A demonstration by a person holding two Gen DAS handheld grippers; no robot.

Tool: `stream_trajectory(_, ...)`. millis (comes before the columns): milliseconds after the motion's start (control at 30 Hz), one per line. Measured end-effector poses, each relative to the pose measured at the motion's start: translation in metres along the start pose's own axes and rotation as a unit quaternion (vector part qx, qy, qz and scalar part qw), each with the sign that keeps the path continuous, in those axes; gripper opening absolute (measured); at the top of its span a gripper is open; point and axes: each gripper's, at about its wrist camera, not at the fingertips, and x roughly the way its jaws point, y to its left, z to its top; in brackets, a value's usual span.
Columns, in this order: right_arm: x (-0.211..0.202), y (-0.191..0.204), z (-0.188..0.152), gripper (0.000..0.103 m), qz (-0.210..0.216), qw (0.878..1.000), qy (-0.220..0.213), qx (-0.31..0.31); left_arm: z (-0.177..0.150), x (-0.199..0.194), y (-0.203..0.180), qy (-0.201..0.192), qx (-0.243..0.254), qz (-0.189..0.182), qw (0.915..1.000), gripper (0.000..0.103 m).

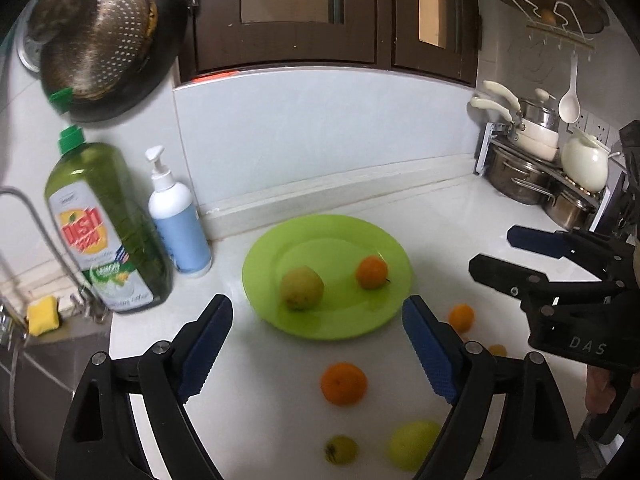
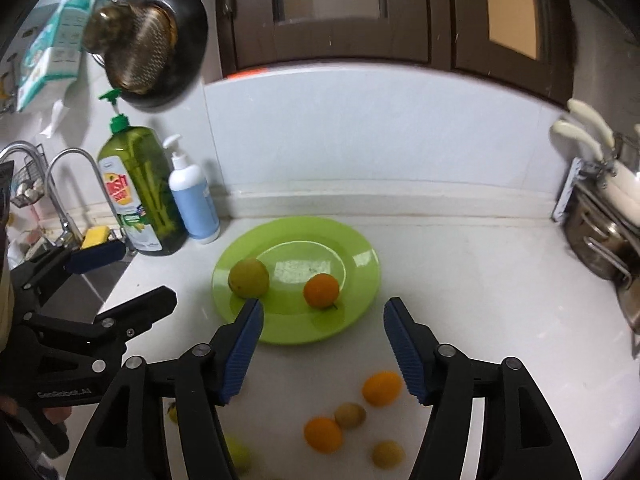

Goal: Organize fruits
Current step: 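Grasp a small green tomato with the left tool while the right tool grasps a small green fruit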

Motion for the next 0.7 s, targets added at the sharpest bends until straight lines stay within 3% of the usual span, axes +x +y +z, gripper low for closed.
stream_trajectory(300,-0.042,-0.008,-0.041,0.064,0.016,1.0,0.002,-0.02,-0.034,-0.033,-0.033,-0.006,0.027,0.022,0.9994,0.087)
stream_trajectory(533,-0.048,-0.005,-0.07,0.064,0.037,0.998,0.033,-0.025,-0.059,-0.047,-0.05,-0.014,0.074,0.003,0.9971,0.087)
stream_trajectory(700,-0.051,0.005,-0.084,0.064,0.025,0.998,0.038,-0.052,-0.075,-0.044,-0.054,-0.003,0.105,-0.006,0.9944,0.087)
